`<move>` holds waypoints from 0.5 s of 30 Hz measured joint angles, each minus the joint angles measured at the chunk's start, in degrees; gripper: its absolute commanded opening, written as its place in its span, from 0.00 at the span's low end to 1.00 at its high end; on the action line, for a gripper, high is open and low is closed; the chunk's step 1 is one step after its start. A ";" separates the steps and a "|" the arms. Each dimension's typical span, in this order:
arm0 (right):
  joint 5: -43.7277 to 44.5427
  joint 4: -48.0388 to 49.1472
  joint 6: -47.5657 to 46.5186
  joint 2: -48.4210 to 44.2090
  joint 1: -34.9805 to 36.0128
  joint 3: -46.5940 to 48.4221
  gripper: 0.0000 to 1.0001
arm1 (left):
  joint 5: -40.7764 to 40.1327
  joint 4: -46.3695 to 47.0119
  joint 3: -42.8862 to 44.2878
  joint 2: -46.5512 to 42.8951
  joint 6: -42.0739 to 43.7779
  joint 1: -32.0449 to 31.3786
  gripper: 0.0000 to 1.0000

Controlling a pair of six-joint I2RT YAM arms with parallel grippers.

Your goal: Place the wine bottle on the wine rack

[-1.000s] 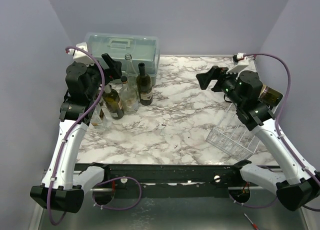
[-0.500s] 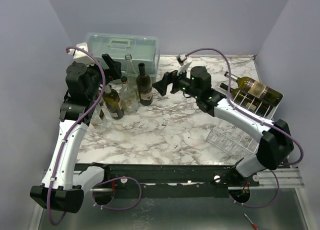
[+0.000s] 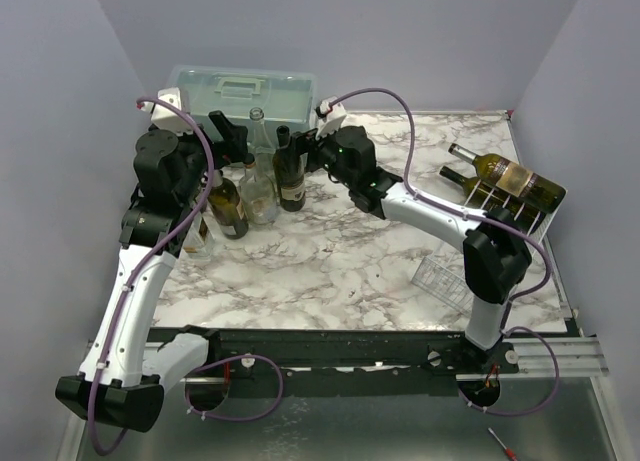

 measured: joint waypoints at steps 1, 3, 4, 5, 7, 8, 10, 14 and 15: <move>0.68 0.15 -0.17 0.81 0.00 0.74 0.86 | -0.11 0.00 0.00 -0.13 0.09 -0.24 0.99; 1.64 0.17 -0.63 2.60 0.00 2.86 0.84 | -0.35 -0.02 0.00 -0.35 0.17 -0.79 0.99; 2.08 0.17 -0.87 3.39 0.02 3.87 0.84 | -0.42 0.00 0.00 -0.42 0.20 -1.09 0.99; 2.45 0.20 -1.20 4.11 0.09 4.79 0.84 | -0.44 0.00 0.00 -0.46 0.20 -1.29 0.99; 3.61 0.52 -1.88 5.38 0.33 6.19 0.81 | -0.59 -0.02 0.00 -0.50 0.26 -1.66 0.99; 4.00 0.70 -2.19 5.66 0.46 6.34 0.81 | -0.72 -0.02 0.00 -0.50 0.31 -1.88 0.99; 5.07 0.90 -2.93 6.40 0.92 6.67 0.79 | -1.05 -0.02 0.00 -0.50 0.42 -2.16 0.99; 7.43 1.05 -4.24 8.66 1.97 8.35 0.73 | -1.51 -0.07 0.00 -0.81 0.44 -2.82 0.99; 8.11 1.07 -4.57 9.29 2.25 8.90 0.71 | -1.53 -0.07 0.00 -0.85 0.44 -2.95 0.99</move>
